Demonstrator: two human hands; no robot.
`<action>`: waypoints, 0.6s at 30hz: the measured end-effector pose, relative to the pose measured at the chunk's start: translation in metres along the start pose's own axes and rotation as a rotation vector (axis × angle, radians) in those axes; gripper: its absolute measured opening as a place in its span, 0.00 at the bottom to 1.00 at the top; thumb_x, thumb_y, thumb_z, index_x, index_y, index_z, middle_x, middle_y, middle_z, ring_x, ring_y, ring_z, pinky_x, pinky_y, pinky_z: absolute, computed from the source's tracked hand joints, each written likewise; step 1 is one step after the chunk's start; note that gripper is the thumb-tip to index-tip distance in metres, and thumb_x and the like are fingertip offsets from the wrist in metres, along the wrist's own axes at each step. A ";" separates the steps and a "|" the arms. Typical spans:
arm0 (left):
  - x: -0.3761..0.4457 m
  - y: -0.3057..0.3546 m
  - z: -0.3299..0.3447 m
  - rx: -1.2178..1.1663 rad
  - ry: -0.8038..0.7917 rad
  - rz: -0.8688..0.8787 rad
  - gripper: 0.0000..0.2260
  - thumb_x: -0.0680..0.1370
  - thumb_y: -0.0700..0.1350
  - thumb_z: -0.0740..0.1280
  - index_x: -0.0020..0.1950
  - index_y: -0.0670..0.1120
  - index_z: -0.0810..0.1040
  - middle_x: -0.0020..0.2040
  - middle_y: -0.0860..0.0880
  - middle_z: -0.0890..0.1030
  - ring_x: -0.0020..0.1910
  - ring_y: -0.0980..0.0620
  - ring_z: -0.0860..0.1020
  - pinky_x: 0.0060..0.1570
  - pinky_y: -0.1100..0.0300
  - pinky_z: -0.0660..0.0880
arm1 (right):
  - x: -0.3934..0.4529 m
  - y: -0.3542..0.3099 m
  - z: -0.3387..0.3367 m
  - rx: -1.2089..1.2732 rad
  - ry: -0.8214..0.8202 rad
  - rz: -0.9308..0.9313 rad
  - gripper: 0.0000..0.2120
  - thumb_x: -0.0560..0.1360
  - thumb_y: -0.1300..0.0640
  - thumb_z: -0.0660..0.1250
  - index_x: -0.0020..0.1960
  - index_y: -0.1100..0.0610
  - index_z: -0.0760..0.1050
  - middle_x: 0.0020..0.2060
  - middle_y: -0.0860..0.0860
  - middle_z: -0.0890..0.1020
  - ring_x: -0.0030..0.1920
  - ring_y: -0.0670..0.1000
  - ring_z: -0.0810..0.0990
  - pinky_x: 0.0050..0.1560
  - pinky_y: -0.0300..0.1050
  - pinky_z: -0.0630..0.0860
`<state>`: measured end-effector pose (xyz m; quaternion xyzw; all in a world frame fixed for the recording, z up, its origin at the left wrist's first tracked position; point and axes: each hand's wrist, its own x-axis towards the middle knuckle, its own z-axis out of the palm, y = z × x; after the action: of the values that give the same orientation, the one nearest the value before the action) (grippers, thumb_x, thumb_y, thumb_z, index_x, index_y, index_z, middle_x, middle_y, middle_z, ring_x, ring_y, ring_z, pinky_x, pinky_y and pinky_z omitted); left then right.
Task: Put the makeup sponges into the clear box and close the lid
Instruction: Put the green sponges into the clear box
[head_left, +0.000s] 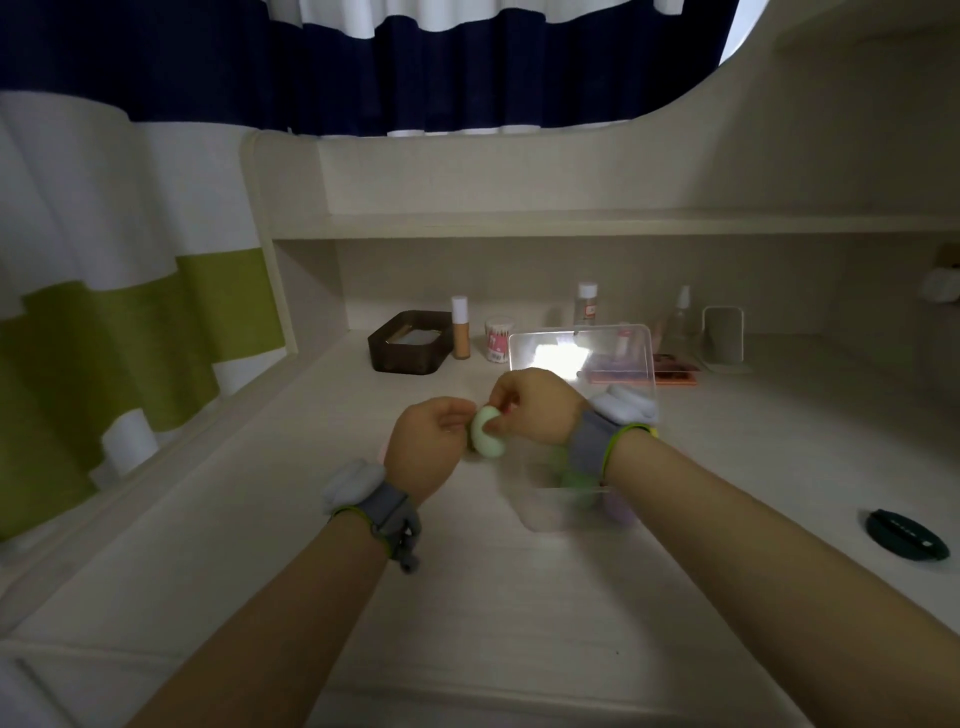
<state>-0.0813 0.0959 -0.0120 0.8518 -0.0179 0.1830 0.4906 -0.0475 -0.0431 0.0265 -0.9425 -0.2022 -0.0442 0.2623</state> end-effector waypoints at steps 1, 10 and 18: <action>0.000 0.003 0.000 -0.011 0.003 0.014 0.13 0.75 0.27 0.60 0.57 0.32 0.77 0.58 0.34 0.79 0.57 0.42 0.78 0.48 0.74 0.74 | -0.003 0.000 -0.004 0.030 0.006 -0.008 0.13 0.69 0.56 0.72 0.51 0.60 0.80 0.44 0.53 0.80 0.46 0.50 0.75 0.51 0.45 0.75; -0.013 0.017 0.014 0.036 -0.084 0.115 0.13 0.74 0.30 0.60 0.56 0.36 0.79 0.48 0.45 0.79 0.42 0.55 0.76 0.36 0.84 0.70 | -0.028 0.029 -0.031 0.173 0.006 -0.012 0.16 0.71 0.59 0.70 0.58 0.55 0.78 0.42 0.51 0.76 0.35 0.44 0.73 0.37 0.29 0.69; -0.024 0.014 0.024 0.197 -0.278 0.245 0.07 0.71 0.38 0.71 0.49 0.40 0.83 0.43 0.52 0.78 0.41 0.59 0.74 0.45 0.76 0.71 | -0.045 0.050 -0.036 0.533 -0.035 0.187 0.06 0.74 0.65 0.65 0.39 0.60 0.77 0.31 0.58 0.75 0.27 0.50 0.73 0.30 0.40 0.72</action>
<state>-0.0992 0.0652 -0.0192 0.9042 -0.1710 0.1226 0.3716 -0.0672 -0.1171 0.0252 -0.8556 -0.1232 0.0511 0.5002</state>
